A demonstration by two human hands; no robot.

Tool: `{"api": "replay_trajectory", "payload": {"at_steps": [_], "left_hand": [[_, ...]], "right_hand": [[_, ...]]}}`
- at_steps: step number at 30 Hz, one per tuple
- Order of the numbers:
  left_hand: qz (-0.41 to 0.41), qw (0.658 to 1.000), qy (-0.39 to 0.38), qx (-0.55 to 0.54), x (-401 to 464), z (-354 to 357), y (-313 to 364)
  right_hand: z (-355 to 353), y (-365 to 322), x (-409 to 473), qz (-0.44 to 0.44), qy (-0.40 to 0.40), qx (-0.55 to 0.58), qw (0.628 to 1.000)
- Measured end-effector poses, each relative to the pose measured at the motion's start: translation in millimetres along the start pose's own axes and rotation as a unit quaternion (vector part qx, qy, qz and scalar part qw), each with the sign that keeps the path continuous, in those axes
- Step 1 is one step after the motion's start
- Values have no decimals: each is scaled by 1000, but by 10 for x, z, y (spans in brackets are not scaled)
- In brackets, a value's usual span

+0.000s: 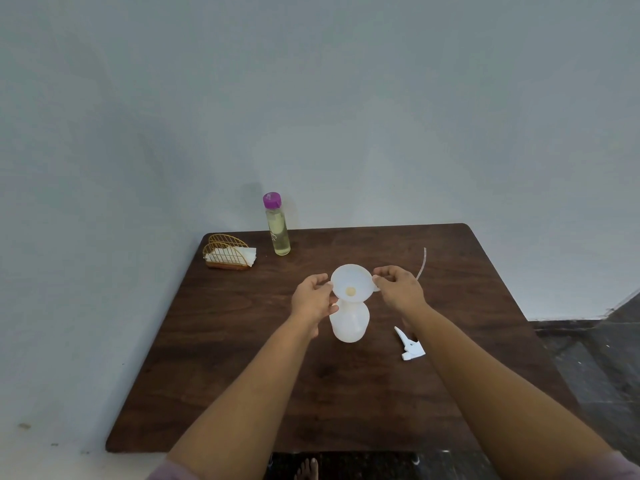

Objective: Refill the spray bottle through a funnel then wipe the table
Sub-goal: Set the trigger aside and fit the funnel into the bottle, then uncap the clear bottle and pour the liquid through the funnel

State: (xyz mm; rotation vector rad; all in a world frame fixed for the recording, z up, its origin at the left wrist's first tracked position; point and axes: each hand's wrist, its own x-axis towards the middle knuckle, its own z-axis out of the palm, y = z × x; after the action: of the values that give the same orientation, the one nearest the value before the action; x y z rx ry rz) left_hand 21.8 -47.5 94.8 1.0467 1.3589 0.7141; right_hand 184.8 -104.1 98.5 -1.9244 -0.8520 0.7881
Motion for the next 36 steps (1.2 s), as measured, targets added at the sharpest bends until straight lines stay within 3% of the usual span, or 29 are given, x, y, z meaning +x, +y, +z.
{"api": "replay_trajectory", "payload": {"at_steps": [10, 16, 27, 36], "left_hand": [[60, 994, 59, 76, 17, -124, 76], [95, 986, 102, 90, 85, -297, 165], [131, 979, 117, 103, 415, -627, 488], [156, 968, 115, 157, 920, -910, 745]], "right_hand": [[23, -72, 37, -55, -7, -85, 995], [92, -167, 127, -102, 30, -137, 985], [339, -700, 433, -145, 35, -160, 976], [743, -1105, 860, -168, -13, -184, 968]]}}
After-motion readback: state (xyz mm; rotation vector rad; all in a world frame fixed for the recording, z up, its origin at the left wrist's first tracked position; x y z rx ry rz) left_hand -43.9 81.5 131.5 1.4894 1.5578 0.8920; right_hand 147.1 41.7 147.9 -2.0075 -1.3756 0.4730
